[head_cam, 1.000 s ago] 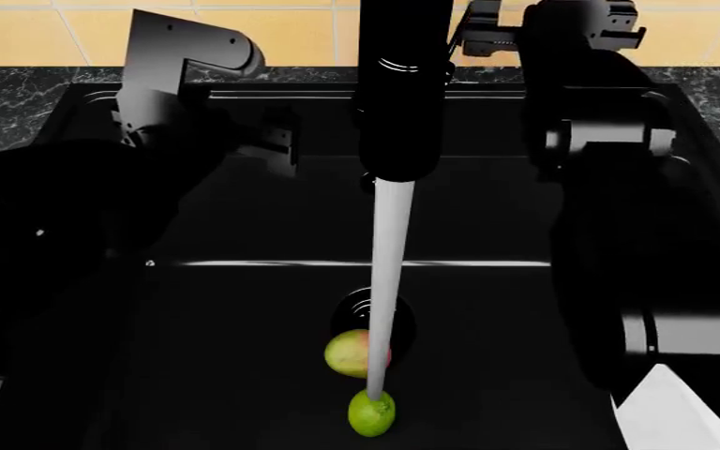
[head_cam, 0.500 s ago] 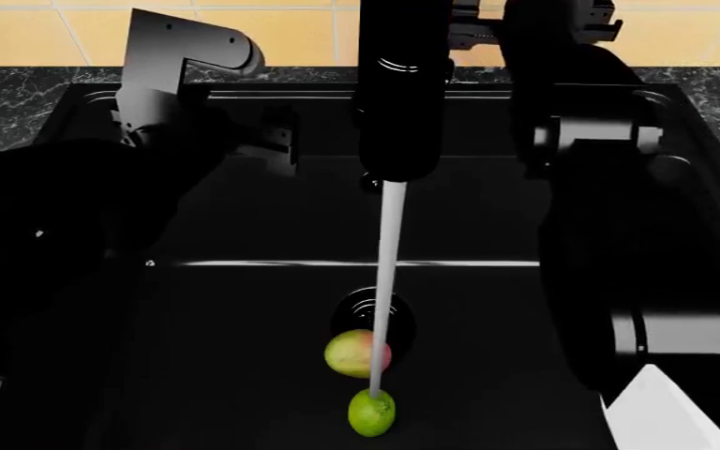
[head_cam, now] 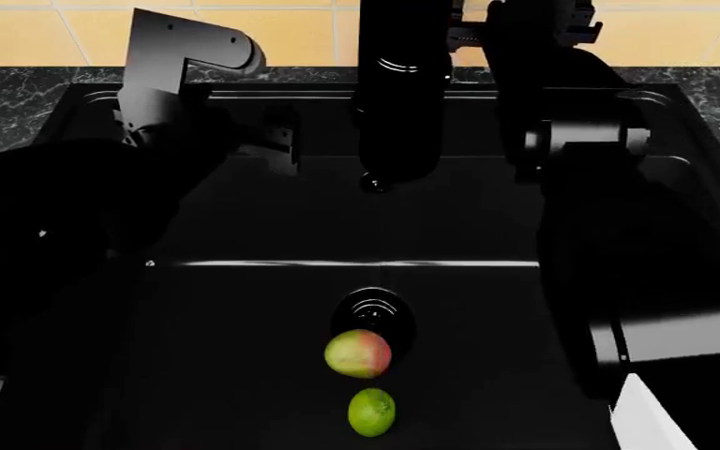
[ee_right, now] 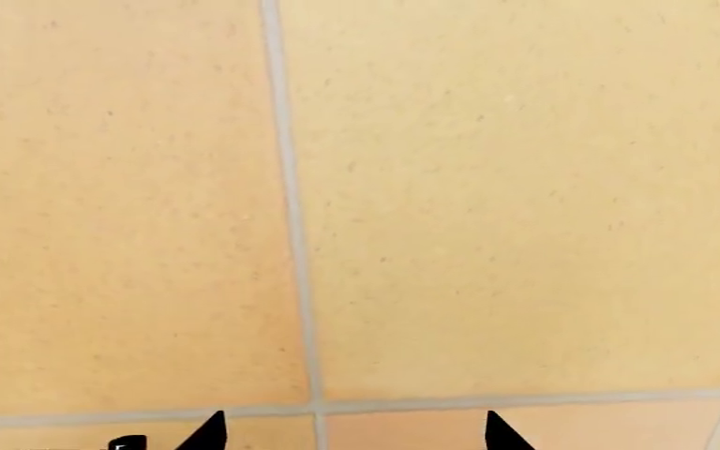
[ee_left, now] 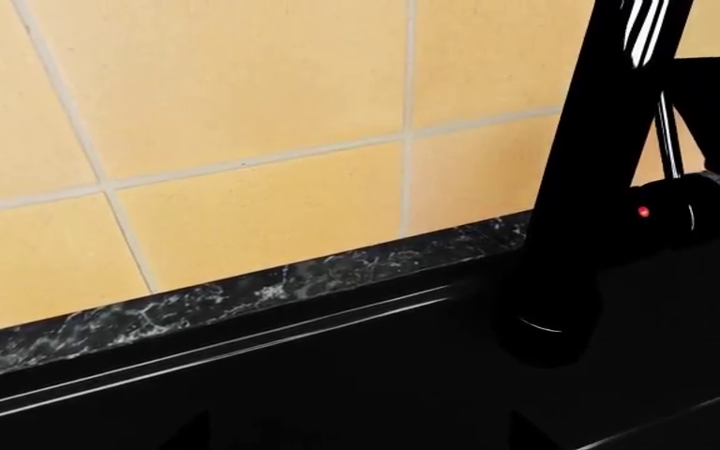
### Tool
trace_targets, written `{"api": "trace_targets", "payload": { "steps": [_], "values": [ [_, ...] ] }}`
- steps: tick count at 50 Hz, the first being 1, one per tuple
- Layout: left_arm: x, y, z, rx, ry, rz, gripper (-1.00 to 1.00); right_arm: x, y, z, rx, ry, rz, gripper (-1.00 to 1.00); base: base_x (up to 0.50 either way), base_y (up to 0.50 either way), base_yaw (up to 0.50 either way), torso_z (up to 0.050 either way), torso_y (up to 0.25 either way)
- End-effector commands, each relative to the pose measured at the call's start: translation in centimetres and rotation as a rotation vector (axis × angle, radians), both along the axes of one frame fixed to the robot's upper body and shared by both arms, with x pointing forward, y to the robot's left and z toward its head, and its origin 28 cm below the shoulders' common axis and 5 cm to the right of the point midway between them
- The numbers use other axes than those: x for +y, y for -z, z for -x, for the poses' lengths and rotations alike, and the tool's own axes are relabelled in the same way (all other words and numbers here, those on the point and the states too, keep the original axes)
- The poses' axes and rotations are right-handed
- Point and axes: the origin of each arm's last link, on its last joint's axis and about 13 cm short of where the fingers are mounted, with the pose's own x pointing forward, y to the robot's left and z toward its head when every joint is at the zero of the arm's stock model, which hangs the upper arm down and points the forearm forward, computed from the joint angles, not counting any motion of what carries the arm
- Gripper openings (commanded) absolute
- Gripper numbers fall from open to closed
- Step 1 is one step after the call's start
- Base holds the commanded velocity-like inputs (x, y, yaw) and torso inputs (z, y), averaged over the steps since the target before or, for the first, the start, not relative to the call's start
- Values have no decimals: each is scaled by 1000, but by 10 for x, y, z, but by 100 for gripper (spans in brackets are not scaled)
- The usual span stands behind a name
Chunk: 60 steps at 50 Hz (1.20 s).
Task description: Pick up the fruits and vegetables and place them in the sink. Turn on the sink faucet to wash them. Then turn the sink off and put them in the tray.
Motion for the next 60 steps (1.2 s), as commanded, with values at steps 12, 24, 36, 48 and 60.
{"api": "trace_targets", "payload": {
  "steps": [12, 24, 36, 48, 60],
  "values": [
    [1, 4, -1, 4, -1, 7, 100, 1, -8, 1, -28, -50, 6, 100, 0, 0, 0, 0, 0],
    [0, 3, 2, 2, -6, 6, 100, -50, -22, 23, -80, 38, 1, 100, 0, 0, 0, 0, 0],
    [3, 5, 4, 6, -12, 5, 100, -69, -25, 71, 54, -45, 225, 100, 0, 0, 0, 0, 0],
    [-4, 3, 14, -3, 6, -17, 100, -91, -32, 123, 275, -234, 381, 100, 0, 0, 0, 0, 0],
    [-5, 4, 15, 10, 4, -34, 100, -93, -37, 164, 398, -421, 561, 100, 0, 0, 0, 0, 0]
  ]
}}
